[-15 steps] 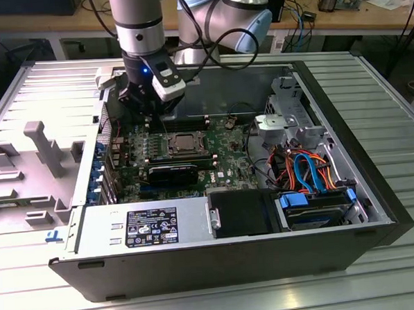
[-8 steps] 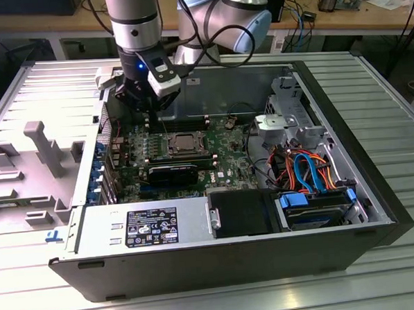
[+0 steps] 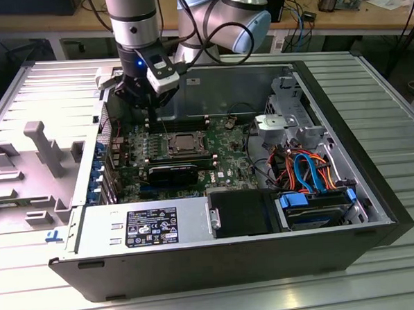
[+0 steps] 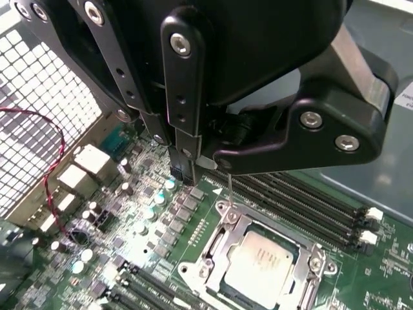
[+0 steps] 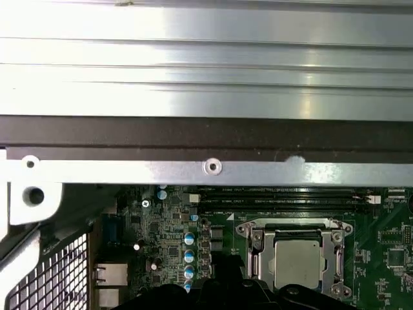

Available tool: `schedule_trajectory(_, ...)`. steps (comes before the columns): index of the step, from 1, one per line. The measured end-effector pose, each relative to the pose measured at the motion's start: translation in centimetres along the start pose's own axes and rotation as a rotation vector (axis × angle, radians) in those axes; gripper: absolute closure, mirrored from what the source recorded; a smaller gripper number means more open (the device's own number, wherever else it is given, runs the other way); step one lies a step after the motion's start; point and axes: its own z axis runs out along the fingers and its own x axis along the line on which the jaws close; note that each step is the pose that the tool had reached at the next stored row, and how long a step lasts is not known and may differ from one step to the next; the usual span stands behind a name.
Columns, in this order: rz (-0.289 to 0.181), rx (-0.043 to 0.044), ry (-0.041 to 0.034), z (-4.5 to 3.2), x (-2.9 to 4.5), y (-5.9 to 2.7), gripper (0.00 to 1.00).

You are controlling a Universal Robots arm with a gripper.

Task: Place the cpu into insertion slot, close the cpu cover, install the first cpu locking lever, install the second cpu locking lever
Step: 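Install the first cpu locking lever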

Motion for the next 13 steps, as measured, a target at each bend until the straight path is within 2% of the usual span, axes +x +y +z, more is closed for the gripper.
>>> schedule_trajectory(6,0.0,-0.0078,0.0,0.07,0.0,0.82,0.89)
schedule_trajectory(8,0.0,-0.0089,-0.0001,0.14,0.0,1.34,0.89)
schedule_trajectory(13,0.0,-0.0103,-0.0001,0.26,-0.02,1.92,0.89)
